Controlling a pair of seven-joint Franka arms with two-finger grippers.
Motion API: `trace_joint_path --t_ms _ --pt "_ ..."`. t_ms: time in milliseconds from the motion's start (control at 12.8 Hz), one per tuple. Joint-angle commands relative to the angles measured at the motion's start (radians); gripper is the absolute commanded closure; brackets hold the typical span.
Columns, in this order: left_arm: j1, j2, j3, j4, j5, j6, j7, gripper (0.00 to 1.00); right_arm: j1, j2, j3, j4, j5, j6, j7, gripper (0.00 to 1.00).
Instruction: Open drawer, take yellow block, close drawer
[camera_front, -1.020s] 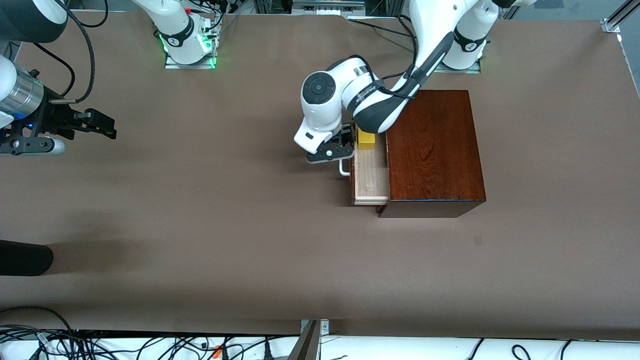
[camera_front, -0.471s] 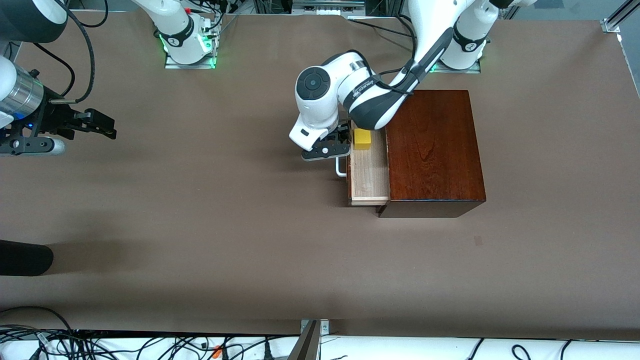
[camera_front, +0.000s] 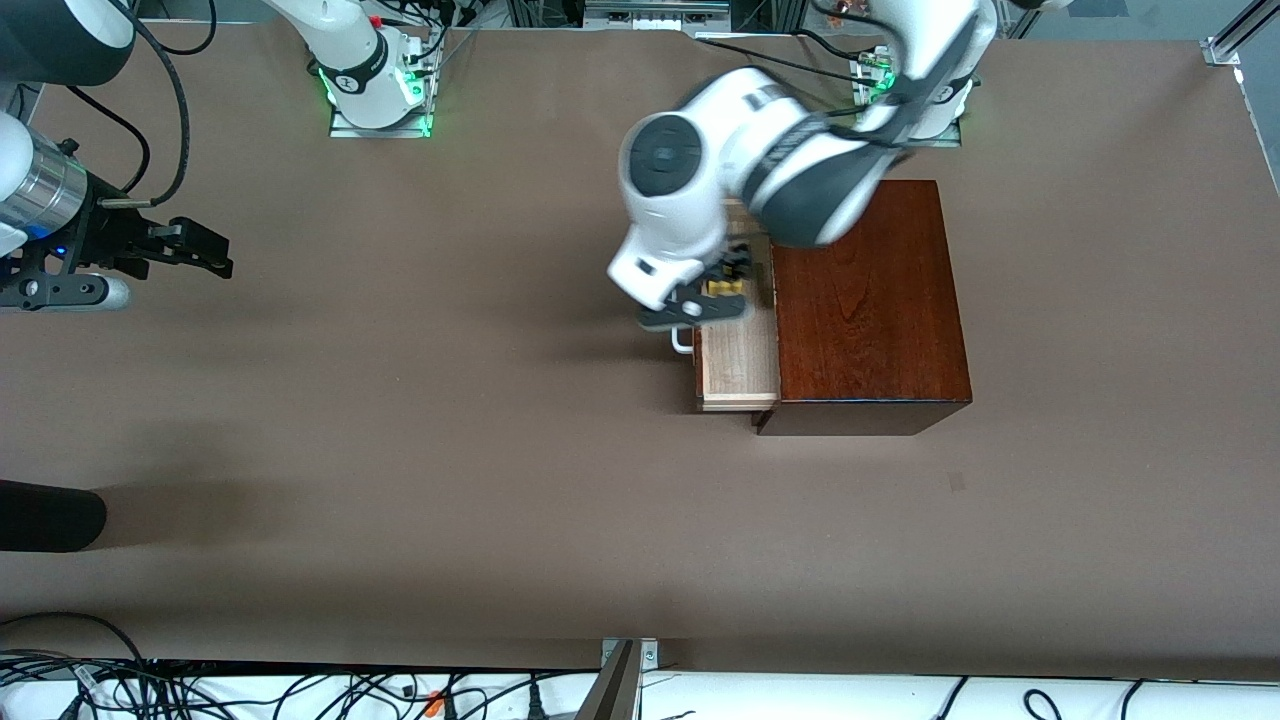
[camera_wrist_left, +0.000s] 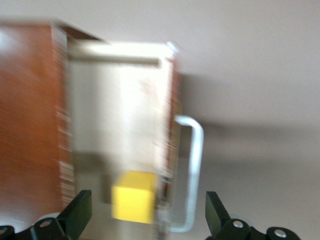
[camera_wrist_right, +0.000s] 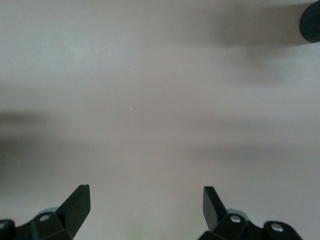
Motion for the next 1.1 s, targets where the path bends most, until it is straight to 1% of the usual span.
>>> trace_joint_path --t_ms 0,157,314,392,471,549,627,706,784,863,941,1020 --pt "0.118 -0.099 -0.005 -0.011 -0.015 -0.092 0.148 0.0 0.005 0.005 0.006 0.012 0.006 0.003 -0.01 0.0" --pt "0.24 -0.164 -0.01 -0.017 -0.03 -0.139 0.313 0.0 0.04 0.025 0.006 0.025 0.011 0.006 -0.008 0.0" --pt "0.343 -0.205 -0.013 -0.014 -0.039 -0.193 0.474 0.0 0.084 0.047 0.006 0.023 0.012 -0.005 -0.013 0.0" --pt "0.4 -0.217 -0.013 -0.011 -0.076 -0.218 0.542 0.0 0.122 0.051 0.006 0.026 0.012 -0.008 -0.013 0.0" --pt "0.428 -0.249 0.005 -0.026 -0.112 -0.216 0.623 0.0 0.174 0.05 0.006 0.022 0.012 -0.007 0.001 0.0" --pt "0.425 -0.288 0.057 -0.055 -0.128 -0.21 0.697 0.0 0.222 0.057 0.006 0.026 0.011 -0.007 -0.008 0.0" --pt "0.401 -0.334 0.146 -0.098 -0.152 -0.188 0.743 0.0 0.271 0.076 0.007 0.02 0.015 0.007 -0.008 0.0" --pt "0.379 -0.393 0.219 -0.182 -0.186 -0.145 0.772 0.0 0.332 0.108 0.007 0.026 0.017 0.006 -0.011 0.0" --pt "0.376 -0.465 0.263 -0.278 -0.2 -0.076 0.797 0.0 0.392 0.114 0.012 0.029 0.012 0.028 -0.011 0.0" --pt "0.376 -0.54 0.286 -0.382 -0.2 0.004 0.82 0.0 0.448 0.119 0.014 0.032 0.012 0.064 -0.011 0.0" --pt "0.374 -0.602 0.313 -0.459 -0.2 0.067 0.822 0.0 0.488 0.136 0.017 0.034 0.014 0.1 -0.016 0.0" --pt "0.373 -0.63 0.323 -0.5 -0.2 0.116 0.822 0.0 0.52 0.156 0.038 0.041 0.012 0.131 -0.048 0.0"
